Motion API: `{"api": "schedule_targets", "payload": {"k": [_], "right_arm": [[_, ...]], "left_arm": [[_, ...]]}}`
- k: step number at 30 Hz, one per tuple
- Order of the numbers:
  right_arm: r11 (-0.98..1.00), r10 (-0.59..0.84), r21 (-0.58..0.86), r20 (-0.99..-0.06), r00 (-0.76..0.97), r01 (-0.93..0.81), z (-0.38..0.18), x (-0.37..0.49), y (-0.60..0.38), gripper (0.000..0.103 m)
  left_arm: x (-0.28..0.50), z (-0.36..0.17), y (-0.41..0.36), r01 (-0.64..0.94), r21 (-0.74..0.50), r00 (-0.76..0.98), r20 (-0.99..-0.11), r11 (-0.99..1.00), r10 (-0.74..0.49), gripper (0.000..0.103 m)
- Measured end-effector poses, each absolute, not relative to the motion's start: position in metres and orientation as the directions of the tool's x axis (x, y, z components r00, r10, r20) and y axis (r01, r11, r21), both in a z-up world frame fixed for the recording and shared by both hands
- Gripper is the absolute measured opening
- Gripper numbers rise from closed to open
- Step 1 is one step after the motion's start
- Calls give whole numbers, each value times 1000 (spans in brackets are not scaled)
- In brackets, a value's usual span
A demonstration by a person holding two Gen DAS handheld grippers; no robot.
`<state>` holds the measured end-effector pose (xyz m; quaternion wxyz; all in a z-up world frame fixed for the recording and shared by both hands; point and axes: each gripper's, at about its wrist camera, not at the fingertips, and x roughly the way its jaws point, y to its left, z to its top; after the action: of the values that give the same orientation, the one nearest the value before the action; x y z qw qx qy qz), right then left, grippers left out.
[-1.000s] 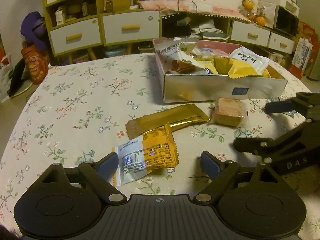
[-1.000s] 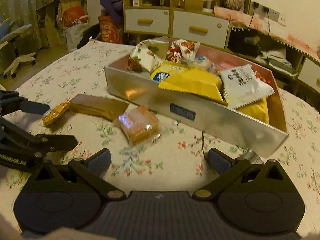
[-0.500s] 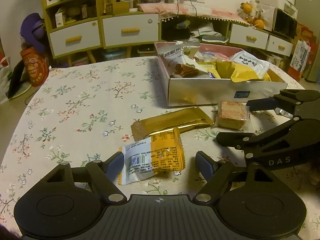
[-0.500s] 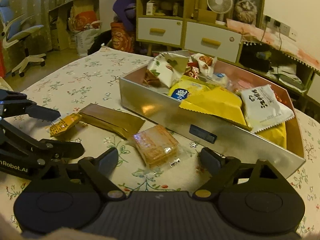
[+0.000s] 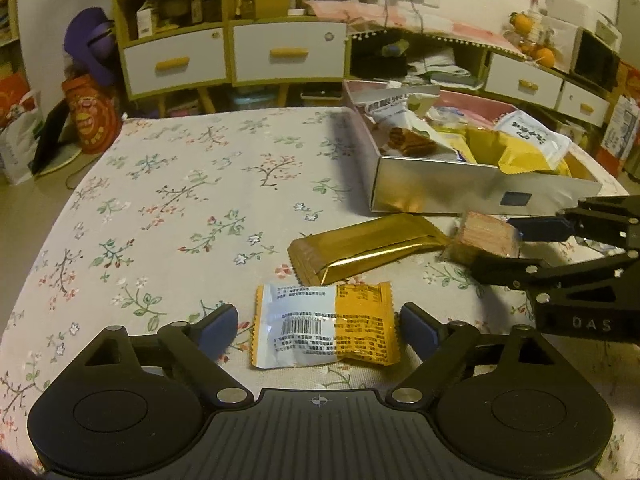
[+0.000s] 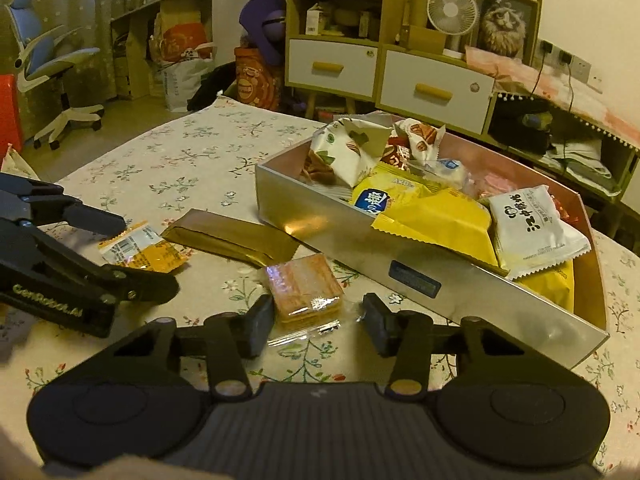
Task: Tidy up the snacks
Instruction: 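Grasp the orange-and-white pack with left tool while right tool grasps wafer cake, then carry both packs into the pink box and open both tools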
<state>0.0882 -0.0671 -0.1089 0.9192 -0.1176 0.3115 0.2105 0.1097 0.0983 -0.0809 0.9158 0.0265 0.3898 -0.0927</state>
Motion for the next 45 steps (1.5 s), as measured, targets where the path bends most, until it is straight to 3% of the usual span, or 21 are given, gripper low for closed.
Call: {"api": "schedule_targets", "payload": {"k": [3, 7, 8, 16, 20, 27, 37, 45], "right_arm": [[881, 321, -78, -624, 713, -466, -108, 88, -67, 44], [881, 330, -69, -619, 712, -469, -105, 87, -68, 44], [881, 333, -66, -618, 713, -469, -104, 87, -68, 44], [883, 345, -52, -603, 719, -467, -97, 84, -71, 44], [882, 352, -49, -592, 725, -468, -92, 83, -71, 44], [880, 360, -48, -579, 732, -472, -85, 79, -74, 43], [879, 327, -89, -603, 728, -469, -90, 70, -79, 43], [891, 332, -69, -579, 745, -450, -79, 65, -83, 43]], "left_arm": [[110, -79, 96, 171, -9, 683, -720, 985, -125, 73], [110, -77, 97, 158, -21, 680, -722, 987, -125, 63], [111, -76, 97, 146, -15, 683, -722, 989, -112, 54], [112, -72, 98, 104, -34, 677, -730, 994, -96, 49], [110, -65, 95, 112, -30, 689, -718, 993, -99, 34], [110, -58, 92, 116, -22, 694, -713, 993, -97, 30], [99, -45, 102, 129, -91, 718, -678, 987, -156, 11], [95, -36, 101, 127, -161, 718, -666, 979, -203, 8]]}}
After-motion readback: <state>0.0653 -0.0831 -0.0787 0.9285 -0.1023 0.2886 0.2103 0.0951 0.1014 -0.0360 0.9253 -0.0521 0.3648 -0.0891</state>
